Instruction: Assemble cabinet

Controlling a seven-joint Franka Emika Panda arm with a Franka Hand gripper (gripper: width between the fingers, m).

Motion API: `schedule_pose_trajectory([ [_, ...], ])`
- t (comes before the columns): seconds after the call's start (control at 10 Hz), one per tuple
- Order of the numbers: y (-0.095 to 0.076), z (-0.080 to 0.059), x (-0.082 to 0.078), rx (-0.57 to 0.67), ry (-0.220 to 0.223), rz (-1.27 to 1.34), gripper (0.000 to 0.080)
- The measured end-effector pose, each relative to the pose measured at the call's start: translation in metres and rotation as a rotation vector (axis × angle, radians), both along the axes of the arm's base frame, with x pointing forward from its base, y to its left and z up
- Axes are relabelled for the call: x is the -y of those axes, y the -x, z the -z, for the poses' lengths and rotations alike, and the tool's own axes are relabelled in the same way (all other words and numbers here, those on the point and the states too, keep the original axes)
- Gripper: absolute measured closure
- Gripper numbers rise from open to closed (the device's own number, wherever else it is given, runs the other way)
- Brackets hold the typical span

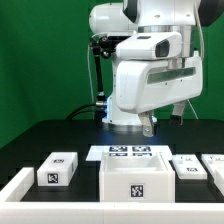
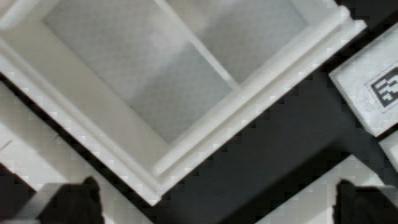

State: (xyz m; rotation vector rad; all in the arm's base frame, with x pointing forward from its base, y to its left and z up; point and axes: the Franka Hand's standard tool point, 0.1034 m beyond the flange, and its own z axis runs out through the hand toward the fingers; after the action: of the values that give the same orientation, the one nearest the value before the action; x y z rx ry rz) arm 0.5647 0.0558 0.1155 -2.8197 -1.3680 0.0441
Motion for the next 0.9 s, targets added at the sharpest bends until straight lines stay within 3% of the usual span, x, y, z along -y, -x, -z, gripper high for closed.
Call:
schedule_pose_trajectory([
  [0.5,0.002,0.001,0.001,0.005,-0.001,-0.009,0.015],
  [0.9,0.051,0.012,0.013,-0.005,-0.001,-0.163,0.015],
])
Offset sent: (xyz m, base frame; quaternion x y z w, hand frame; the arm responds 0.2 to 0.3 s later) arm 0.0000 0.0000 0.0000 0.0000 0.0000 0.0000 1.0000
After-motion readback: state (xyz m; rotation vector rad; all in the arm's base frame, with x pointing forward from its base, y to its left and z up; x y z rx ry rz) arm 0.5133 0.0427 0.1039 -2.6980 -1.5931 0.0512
